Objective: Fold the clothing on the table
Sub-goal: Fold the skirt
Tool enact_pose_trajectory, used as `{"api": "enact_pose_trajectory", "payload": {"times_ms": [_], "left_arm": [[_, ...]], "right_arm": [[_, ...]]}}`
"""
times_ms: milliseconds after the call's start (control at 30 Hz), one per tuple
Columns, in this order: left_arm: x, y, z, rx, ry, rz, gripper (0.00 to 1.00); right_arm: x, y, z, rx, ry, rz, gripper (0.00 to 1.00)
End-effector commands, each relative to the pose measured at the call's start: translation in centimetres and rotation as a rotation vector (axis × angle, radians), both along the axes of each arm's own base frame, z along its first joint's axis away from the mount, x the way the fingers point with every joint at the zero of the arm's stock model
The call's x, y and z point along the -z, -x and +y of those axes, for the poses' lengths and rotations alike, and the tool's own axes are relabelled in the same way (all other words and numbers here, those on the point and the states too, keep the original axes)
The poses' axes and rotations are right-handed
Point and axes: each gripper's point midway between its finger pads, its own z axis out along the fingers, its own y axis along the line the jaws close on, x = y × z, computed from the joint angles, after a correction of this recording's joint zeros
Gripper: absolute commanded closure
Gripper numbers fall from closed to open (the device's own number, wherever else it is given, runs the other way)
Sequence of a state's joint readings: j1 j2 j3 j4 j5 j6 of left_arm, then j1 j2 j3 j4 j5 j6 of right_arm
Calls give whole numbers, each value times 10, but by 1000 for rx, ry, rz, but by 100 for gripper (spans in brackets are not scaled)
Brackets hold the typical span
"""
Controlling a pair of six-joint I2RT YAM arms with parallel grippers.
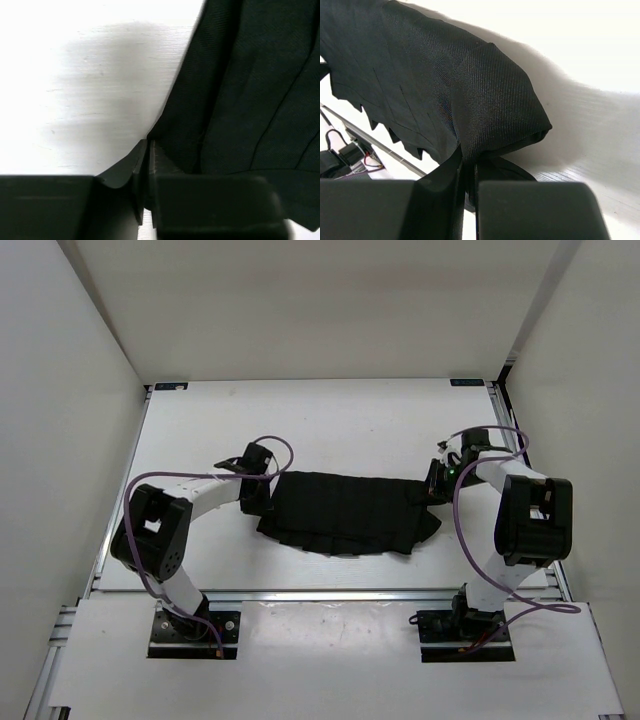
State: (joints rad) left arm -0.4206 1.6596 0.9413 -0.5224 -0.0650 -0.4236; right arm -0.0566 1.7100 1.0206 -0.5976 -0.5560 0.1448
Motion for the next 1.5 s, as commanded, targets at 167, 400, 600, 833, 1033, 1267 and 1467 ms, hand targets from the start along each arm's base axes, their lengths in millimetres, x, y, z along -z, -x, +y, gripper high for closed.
{"api": "enact_pose_trajectory", "payload": {"times_ms": [167, 400, 600, 833, 1033, 1267, 1467], "left_arm": [[16, 28, 4, 28, -30, 45, 100], [1, 25, -26, 75, 60, 26, 100], [-1, 19, -29, 63, 92, 22, 100], [-3, 18, -30, 54, 107, 17, 100], [-7, 14, -25, 37, 111, 6, 100], [-6, 17, -16, 14, 107, 4, 100], [-7, 22, -10, -3, 113, 1, 100]], "right_arm": [[-26, -15, -9, 11, 5, -48, 100], [-62, -25, 13, -34, -32, -78, 100], [-111, -32, 95, -199, -150, -133, 100], [-148, -34, 194, -342, -429, -94, 100], [-137, -30, 240, -415, -580, 18, 100], [-124, -31, 278, -451, -657, 73, 99], [-124, -39, 301, -448, -742, 90, 100]]}}
